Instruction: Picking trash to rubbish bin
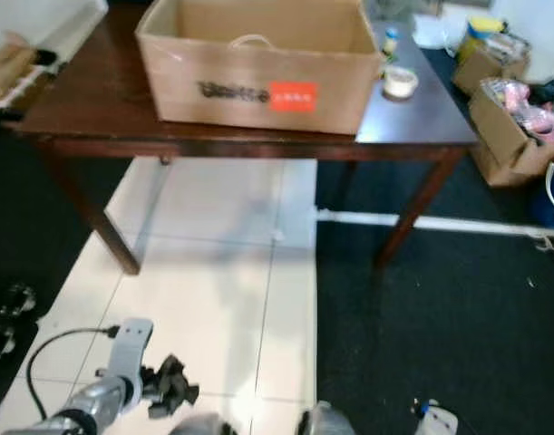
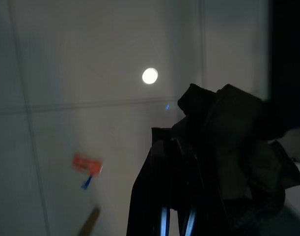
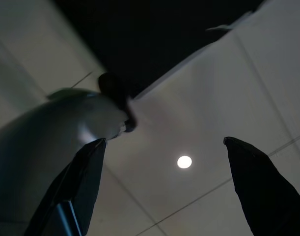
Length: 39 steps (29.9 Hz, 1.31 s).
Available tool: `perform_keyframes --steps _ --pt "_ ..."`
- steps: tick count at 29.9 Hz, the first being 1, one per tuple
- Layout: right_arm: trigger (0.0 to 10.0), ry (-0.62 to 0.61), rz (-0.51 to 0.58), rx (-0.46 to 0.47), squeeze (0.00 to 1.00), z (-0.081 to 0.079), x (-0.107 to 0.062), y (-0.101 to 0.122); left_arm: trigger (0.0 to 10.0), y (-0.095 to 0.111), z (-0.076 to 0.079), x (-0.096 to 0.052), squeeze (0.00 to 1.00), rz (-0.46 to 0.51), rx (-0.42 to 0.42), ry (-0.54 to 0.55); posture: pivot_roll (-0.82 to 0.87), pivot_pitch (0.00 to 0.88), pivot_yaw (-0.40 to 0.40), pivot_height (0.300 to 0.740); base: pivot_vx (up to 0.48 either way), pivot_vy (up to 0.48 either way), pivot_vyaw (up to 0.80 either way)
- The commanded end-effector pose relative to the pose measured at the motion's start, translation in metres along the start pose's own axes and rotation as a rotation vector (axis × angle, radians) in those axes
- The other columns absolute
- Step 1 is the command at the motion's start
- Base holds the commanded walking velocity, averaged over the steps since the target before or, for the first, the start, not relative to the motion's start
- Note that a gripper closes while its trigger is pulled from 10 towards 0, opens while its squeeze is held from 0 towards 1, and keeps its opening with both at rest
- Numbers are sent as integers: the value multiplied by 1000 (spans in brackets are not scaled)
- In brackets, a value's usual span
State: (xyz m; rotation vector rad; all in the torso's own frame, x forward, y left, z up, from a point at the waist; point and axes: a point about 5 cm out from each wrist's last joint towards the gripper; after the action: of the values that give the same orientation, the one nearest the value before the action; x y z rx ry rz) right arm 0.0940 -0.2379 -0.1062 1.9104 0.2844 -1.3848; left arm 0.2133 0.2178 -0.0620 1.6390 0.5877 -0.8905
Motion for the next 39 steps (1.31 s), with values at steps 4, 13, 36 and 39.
perform_keyframes --steps 4,13,36,39 --pt "10000 3 16 -6 0 0 1 5 10000 -10 2 -1 0 -26 1 -7 101 101 -23 740 335 0 0" --pt "10000 33 33 17 0 -3 1 9 10000 -1 3 0 0 1 4 -11 102 87 -27 740 340 0 0" --pt "10000 48 41 41 0 -4 1 10 10000 2 4 1 0 5 0 -10 100 97 -21 740 339 0 0" --pt "10000 50 44 41 0 -5 1 11 10000 1 4 1 0 4 -1 -9 101 104 -23 740 277 0 0"
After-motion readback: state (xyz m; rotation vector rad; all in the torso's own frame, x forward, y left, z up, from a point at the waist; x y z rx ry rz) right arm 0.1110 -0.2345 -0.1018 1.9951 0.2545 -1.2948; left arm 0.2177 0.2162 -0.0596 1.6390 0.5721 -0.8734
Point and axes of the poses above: a point about 5 cm out from each wrist's last joint towards the gripper, its own x axis pointing out of the wrist towards the gripper, its own y axis along the axis of the wrist's last joint, z = x × y, and after that the axes turned 9 degrees about x, right-handed
